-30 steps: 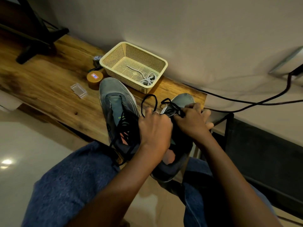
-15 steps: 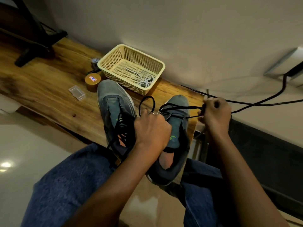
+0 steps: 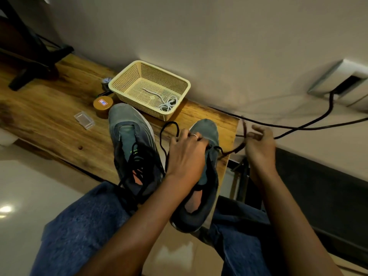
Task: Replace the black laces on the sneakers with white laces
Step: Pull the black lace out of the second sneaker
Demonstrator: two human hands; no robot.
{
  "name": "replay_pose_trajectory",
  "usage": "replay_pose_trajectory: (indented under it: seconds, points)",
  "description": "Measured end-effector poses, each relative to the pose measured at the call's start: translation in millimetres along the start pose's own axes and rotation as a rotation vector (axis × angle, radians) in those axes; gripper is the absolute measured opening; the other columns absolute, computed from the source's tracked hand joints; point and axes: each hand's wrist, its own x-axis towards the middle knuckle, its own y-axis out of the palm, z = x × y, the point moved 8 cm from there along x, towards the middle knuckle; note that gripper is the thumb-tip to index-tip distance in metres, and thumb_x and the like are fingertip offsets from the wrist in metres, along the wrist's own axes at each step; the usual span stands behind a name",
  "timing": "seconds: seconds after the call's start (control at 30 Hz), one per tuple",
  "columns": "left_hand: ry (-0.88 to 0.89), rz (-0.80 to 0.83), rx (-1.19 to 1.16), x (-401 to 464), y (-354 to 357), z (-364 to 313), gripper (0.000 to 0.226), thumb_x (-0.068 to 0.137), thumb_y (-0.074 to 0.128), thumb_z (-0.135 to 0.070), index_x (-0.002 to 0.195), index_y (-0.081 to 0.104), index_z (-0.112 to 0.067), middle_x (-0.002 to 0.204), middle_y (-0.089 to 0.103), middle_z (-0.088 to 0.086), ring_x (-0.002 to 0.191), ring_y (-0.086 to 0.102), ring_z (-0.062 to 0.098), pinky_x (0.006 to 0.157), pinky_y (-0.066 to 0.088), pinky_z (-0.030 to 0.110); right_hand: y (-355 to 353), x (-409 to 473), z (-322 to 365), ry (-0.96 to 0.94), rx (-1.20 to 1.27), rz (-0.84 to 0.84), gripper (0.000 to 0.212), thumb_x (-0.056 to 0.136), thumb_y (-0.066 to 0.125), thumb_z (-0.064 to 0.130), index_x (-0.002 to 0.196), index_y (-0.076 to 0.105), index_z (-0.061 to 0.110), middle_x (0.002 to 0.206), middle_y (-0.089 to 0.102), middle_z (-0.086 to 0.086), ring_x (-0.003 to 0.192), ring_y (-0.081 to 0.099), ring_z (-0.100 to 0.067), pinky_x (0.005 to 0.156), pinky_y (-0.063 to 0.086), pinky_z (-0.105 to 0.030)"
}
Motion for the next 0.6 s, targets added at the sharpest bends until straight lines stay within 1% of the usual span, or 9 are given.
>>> replay_pose_trajectory:
  seconds: [0.07,0.13,0.2,0.27,0.33,0.4,0.43,0.53,0.6]
  points:
    - [-0.011,0.018,0.015,1,5,-2,0.032,0.095,0.053,-0.023,0.127,0.053,-0.022,0.133,0.051,-0.001,0.127,0.037,0.023,0.094,0.036,0.04,11,2,-8,0.042,-0.088,0.136,0.043,0.096,0.045,0.0,0.136,0.044,0.016,0.122,0.053,-0.003,0.085,0.051,-0.006,0.056,0.041,-0.016]
    - [-0.042,0.016,0.008,3,8,-2,0.032,0.094,0.055,-0.023,0.125,0.051,-0.022,0.132,0.05,0.0,0.125,0.039,0.024,0.093,0.038,0.04,17,2,-12,0.047,-0.164,0.211,0.043,0.096,0.044,-0.001,0.135,0.047,0.017,0.13,0.05,-0.003,0.082,0.049,-0.002,0.054,0.041,-0.015]
    - [-0.075,0.026,-0.007,5,11,-1,0.032,0.095,0.055,-0.024,0.126,0.049,-0.023,0.133,0.045,0.003,0.125,0.038,0.025,0.093,0.039,0.039,22,0,-12,0.016,-0.191,0.26,0.034,0.096,0.046,0.002,0.126,0.054,0.016,0.12,0.056,-0.002,0.078,0.05,0.0,0.053,0.042,-0.013]
    - [-0.111,0.043,-0.019,6,15,0,0.03,0.096,0.053,-0.024,0.125,0.048,-0.022,0.135,0.042,0.005,0.126,0.037,0.027,0.093,0.04,0.04,28,-3,-12,-0.003,-0.213,0.32,0.021,0.096,0.049,0.008,0.112,0.059,0.016,0.101,0.061,-0.004,0.073,0.054,-0.004,0.05,0.041,-0.012]
    - [-0.133,0.049,-0.023,7,17,1,0.027,0.097,0.051,-0.024,0.124,0.048,-0.021,0.136,0.041,0.007,0.126,0.036,0.028,0.092,0.04,0.04,34,-7,-14,0.0,-0.247,0.388,0.012,0.096,0.05,0.012,0.104,0.059,0.015,0.082,0.059,-0.004,0.063,0.055,-0.007,0.046,0.042,-0.013]
    - [-0.135,0.048,-0.015,7,19,0,0.026,0.098,0.049,-0.024,0.124,0.047,-0.02,0.136,0.042,0.007,0.126,0.036,0.029,0.092,0.041,0.04,39,-10,-17,0.002,-0.29,0.437,0.009,0.095,0.052,0.014,0.102,0.058,0.012,0.075,0.058,-0.004,0.06,0.054,-0.009,0.051,0.047,-0.02]
    - [-0.134,0.048,-0.012,8,20,-1,0.027,0.099,0.047,-0.024,0.125,0.046,-0.019,0.136,0.042,0.007,0.126,0.036,0.029,0.092,0.041,0.04,41,-11,-18,0.003,-0.311,0.457,0.009,0.094,0.053,0.013,0.102,0.057,0.011,0.076,0.058,-0.005,0.061,0.056,-0.012,0.058,0.05,-0.027]
    - [-0.15,0.051,-0.015,8,21,-3,0.026,0.1,0.045,-0.021,0.125,0.044,-0.016,0.134,0.044,0.008,0.125,0.036,0.03,0.092,0.041,0.04,44,-14,-19,-0.038,-0.443,0.488,0.016,0.092,0.057,0.012,0.108,0.056,0.012,0.093,0.061,-0.01,0.083,0.061,-0.023,0.08,0.052,-0.041]
    - [-0.176,0.046,-0.041,8,22,-3,0.024,0.099,0.043,-0.014,0.123,0.043,-0.012,0.129,0.049,0.01,0.123,0.038,0.031,0.09,0.042,0.039,43,-15,-18,-0.067,-0.502,0.486,0.02,0.091,0.061,0.014,0.11,0.056,0.013,0.102,0.06,-0.01,0.092,0.061,-0.025,0.084,0.052,-0.043]
